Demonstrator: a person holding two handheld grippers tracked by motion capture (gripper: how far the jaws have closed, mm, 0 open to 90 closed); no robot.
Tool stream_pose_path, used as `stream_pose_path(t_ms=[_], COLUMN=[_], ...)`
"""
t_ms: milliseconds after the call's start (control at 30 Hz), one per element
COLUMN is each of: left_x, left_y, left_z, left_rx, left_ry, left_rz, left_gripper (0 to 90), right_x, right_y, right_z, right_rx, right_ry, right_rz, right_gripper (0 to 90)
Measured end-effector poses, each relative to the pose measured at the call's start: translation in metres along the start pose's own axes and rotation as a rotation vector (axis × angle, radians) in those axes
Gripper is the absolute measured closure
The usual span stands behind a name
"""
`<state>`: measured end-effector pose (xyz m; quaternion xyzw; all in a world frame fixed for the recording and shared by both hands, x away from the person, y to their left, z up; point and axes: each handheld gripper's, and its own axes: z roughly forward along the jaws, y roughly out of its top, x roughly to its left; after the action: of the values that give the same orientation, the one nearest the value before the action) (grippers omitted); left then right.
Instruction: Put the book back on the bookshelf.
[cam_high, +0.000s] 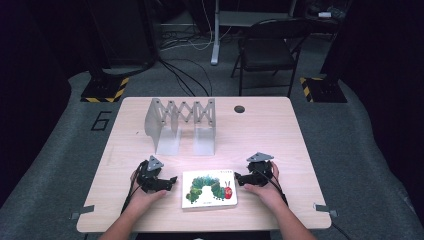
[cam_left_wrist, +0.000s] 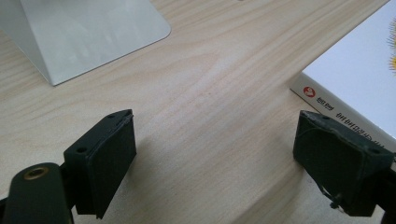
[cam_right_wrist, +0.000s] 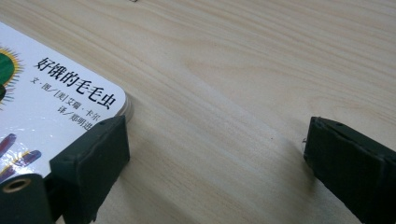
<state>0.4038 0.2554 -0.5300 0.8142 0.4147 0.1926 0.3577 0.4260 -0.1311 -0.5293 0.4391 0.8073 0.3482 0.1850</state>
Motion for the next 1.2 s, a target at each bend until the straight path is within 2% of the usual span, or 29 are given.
stream_pose_path(t_ms=[167,233,300,333,467,633,667,733,867,967,1000,1100,1133,1167,1200], left_x=[0.001,-0.001,0.000,0.000,0.000,-0.001,-0.002,-0.002,-0.002,-0.003,-0.005,-0.006,-0.007,-0.008,-0.010], left_y=[0.000,-0.001,-0.002,-0.001,-0.001,-0.002,-0.002,-0.002,-0.002,-0.001,-0.001,0.000,0.001,0.002,0.003], left_z=[-0.001,-0.001,-0.002,-0.002,-0.004,-0.004,-0.003,-0.003,-0.004,-0.004,-0.004,-0.005,-0.006,-0.007,-0.009], left_rx=[0.011,-0.003,0.002,0.001,0.017,0.014,0.000,-0.005,0.004,0.005,-0.008,0.005,0.007,0.009,-0.005], left_ry=[-0.003,0.005,0.003,0.004,0.002,0.007,0.019,0.010,0.009,0.014,0.020,0.016,0.012,0.011,0.003], left_rz=[0.008,-0.008,-0.003,-0.002,-0.002,-0.010,-0.012,-0.012,-0.012,-0.013,-0.026,-0.022,-0.012,-0.010,-0.008], left_gripper=[13.0,13.0,13.1,13.1,13.3,13.9,14.0,16.7,18.1,20.1,23.1,24.4,24.4,25.1,25.3], right_x=[0.000,0.000,0.000,0.002,0.001,0.001,0.001,0.000,0.001,0.001,0.001,0.000,0.000,0.001,0.000], right_y=[-0.001,0.000,0.000,0.001,0.001,0.001,0.001,0.001,0.001,0.001,0.002,0.003,0.004,0.005,0.007], right_z=[-0.001,0.000,0.001,0.002,0.002,0.002,0.002,0.002,0.002,0.001,-0.002,-0.003,-0.004,-0.004,-0.006], right_rx=[0.001,0.001,0.002,-0.001,0.002,0.002,0.001,0.010,0.006,-0.004,0.010,0.008,0.014,0.015,0.033], right_ry=[0.002,0.000,-0.005,-0.014,-0.013,-0.010,-0.010,-0.012,-0.011,-0.002,0.005,0.004,0.007,0.004,0.006], right_rz=[-0.004,-0.007,-0.011,0.013,0.013,0.018,0.019,0.002,0.007,0.005,-0.014,-0.012,-0.016,0.010,0.014], right_gripper=[6.0,5.2,3.8,3.1,2.2,1.9,1.9,1.9,2.9,8.2,14.2,17.5,20.9,25.8,31.5])
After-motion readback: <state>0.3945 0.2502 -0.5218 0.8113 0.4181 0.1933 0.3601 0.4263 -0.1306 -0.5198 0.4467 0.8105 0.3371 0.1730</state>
